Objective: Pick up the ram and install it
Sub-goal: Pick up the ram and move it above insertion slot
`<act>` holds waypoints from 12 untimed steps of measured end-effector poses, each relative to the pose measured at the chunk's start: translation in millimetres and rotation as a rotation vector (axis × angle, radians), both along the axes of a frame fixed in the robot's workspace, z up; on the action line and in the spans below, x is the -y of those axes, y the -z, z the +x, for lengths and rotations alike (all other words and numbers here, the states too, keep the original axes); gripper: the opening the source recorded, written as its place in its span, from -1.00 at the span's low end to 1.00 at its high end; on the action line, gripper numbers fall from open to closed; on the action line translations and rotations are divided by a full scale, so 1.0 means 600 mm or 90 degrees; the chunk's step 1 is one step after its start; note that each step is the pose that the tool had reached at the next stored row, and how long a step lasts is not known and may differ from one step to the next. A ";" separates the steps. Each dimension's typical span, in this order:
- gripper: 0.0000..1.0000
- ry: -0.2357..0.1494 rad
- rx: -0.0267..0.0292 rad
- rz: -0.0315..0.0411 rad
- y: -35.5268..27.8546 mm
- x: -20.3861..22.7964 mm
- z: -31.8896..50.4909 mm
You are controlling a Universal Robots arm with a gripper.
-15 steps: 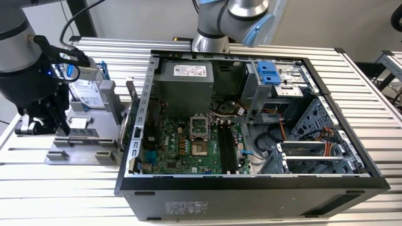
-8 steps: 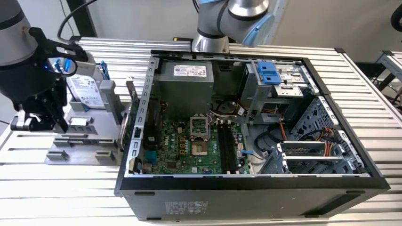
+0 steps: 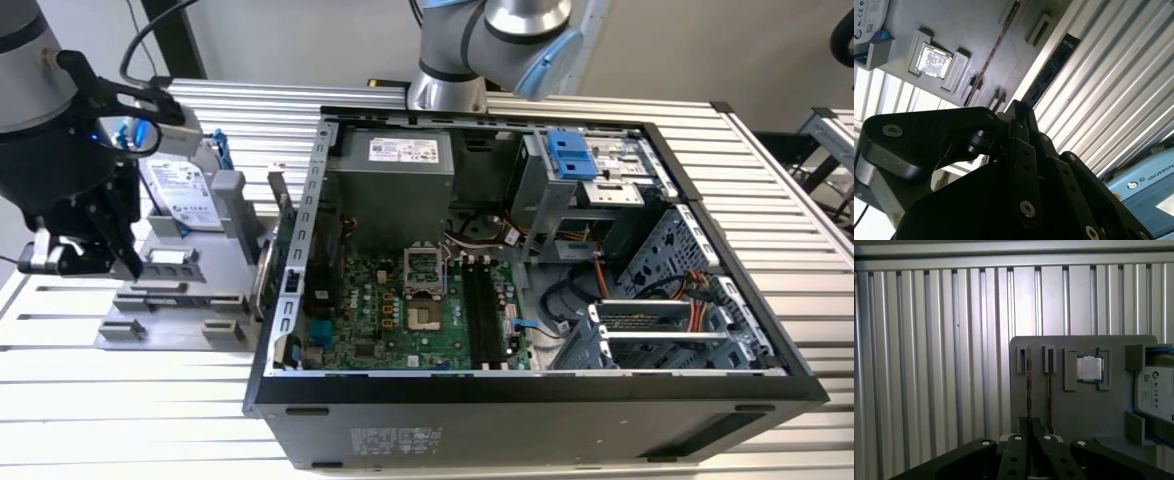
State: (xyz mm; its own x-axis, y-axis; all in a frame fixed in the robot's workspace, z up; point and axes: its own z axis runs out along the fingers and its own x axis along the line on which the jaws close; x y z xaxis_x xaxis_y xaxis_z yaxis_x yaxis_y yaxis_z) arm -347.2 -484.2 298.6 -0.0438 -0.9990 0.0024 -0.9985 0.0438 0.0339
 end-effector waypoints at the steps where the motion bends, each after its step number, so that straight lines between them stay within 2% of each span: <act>1: -1.00 0.000 0.0001 0.0010 -0.001 0.0000 0.000; 6: -1.00 0.000 0.0000 0.0048 -0.009 0.0000 0.000; 12: -1.00 0.001 0.0000 0.0090 -0.035 0.0000 0.000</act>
